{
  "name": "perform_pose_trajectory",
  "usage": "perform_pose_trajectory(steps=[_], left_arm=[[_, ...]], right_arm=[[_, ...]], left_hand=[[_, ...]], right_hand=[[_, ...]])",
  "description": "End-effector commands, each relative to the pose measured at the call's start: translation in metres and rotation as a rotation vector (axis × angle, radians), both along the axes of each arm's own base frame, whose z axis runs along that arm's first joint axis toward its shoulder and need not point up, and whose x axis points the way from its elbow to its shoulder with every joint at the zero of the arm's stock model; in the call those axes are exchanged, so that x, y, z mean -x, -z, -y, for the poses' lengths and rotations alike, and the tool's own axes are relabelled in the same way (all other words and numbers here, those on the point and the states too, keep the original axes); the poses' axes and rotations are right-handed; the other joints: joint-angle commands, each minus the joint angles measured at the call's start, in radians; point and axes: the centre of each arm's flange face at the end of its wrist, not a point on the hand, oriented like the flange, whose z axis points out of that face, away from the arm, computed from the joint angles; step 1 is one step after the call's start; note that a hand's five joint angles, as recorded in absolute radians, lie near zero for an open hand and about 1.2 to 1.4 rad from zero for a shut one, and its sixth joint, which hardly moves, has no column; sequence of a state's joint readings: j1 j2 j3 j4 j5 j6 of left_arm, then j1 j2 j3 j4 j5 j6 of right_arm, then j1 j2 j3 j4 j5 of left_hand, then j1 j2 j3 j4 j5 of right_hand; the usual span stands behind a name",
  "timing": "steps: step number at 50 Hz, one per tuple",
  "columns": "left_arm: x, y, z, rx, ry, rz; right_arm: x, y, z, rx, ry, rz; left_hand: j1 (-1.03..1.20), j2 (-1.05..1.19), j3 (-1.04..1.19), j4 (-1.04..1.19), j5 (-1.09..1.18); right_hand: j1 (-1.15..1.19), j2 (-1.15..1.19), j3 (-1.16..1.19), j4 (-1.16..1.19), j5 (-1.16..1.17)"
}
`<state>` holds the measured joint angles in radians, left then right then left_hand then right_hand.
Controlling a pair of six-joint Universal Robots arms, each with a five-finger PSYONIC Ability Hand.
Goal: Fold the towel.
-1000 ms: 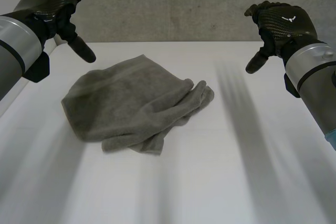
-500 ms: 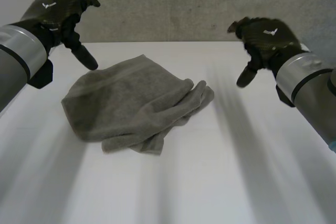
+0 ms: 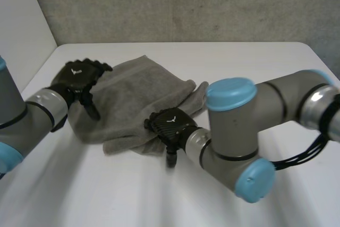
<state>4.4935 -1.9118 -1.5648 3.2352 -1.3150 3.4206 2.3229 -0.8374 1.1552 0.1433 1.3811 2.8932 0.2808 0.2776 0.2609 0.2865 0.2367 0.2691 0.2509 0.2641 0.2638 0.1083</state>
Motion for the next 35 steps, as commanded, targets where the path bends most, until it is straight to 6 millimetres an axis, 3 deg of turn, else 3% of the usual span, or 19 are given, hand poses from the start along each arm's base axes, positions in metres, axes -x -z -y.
perform_pose_trajectory(steps=[1,4,6,7,9,12,14,21,23,25,26,28,31,35], left_arm=[[0.001,0.026,0.002,-0.057,0.017,0.052],[0.001,0.037,0.003,-0.083,0.02,0.067],[0.002,0.045,0.002,-0.106,0.025,0.07],[0.002,0.045,0.002,-0.106,0.025,0.07],[0.004,0.049,0.001,-0.115,0.031,0.074],[0.005,0.051,0.0,-0.12,0.035,0.074],[0.006,0.053,-0.004,-0.124,0.042,0.075],[0.011,0.053,-0.01,-0.11,0.057,0.074],[0.012,0.053,-0.012,-0.106,0.061,0.075],[0.015,0.054,-0.016,-0.098,0.071,0.075],[0.015,0.054,-0.016,-0.098,0.072,0.075],[0.017,0.054,-0.018,-0.095,0.078,0.074],[0.019,0.055,-0.02,-0.096,0.085,0.075],[0.025,0.056,-0.027,-0.097,0.106,0.079]], right_arm=[[-0.012,0.017,0.017,0.083,0.091,0.007],[-0.016,0.018,0.026,0.141,0.13,0.026],[-0.021,0.02,0.031,0.175,0.14,0.049],[-0.021,0.02,0.031,0.175,0.14,0.049],[-0.023,0.028,0.036,0.184,0.147,0.055],[-0.023,0.033,0.038,0.182,0.149,0.048],[-0.022,0.04,0.039,0.181,0.144,0.017],[-0.008,0.046,0.042,0.148,0.163,-0.03],[-0.003,0.042,0.042,0.143,0.168,-0.041],[0.014,0.009,0.045,0.16,0.193,-0.025],[0.014,0.009,0.045,0.16,0.193,-0.025],[0.04,-0.013,0.057,0.169,0.224,-0.034],[0.053,-0.019,0.063,0.17,0.225,-0.049],[0.091,-0.034,0.073,0.18,0.211,-0.129]], left_hand=[[-0.064,-0.061,-0.044,-0.07,-0.195],[-0.064,-0.061,-0.044,-0.07,-0.195],[-0.064,-0.061,-0.044,-0.07,-0.195],[-0.064,-0.061,-0.044,-0.07,-0.195],[-0.061,-0.058,-0.041,-0.067,-0.192],[-0.061,-0.058,-0.041,-0.067,-0.192],[-0.061,-0.058,-0.041,-0.067,-0.192],[-0.056,-0.052,-0.036,-0.061,-0.186],[-0.056,-0.052,-0.036,-0.061,-0.186],[-0.056,-0.052,-0.036,-0.061,-0.186],[-0.056,-0.052,-0.036,-0.061,-0.186],[-0.056,-0.052,-0.036,-0.061,-0.186],[-0.056,-0.052,-0.036,-0.061,-0.186],[-0.056,-0.052,-0.036,-0.061,-0.186]], right_hand=[[0.024,0.043,0.029,0.03,0.011],[0.109,0.128,0.114,0.115,0.096],[0.349,0.367,0.354,0.354,0.335],[0.35,0.368,0.355,0.355,0.337],[0.625,0.643,0.63,0.63,0.611],[0.77,0.788,0.775,0.775,0.756],[1.085,1.103,1.09,1.091,1.072],[1.127,1.145,1.132,1.132,1.113],[1.127,1.145,1.132,1.132,1.113],[1.127,1.145,1.132,1.132,1.113],[1.127,1.145,1.132,1.132,1.113],[1.127,1.145,1.132,1.132,1.113],[1.127,1.145,1.132,1.132,1.113],[1.127,1.145,1.132,1.132,1.113]])
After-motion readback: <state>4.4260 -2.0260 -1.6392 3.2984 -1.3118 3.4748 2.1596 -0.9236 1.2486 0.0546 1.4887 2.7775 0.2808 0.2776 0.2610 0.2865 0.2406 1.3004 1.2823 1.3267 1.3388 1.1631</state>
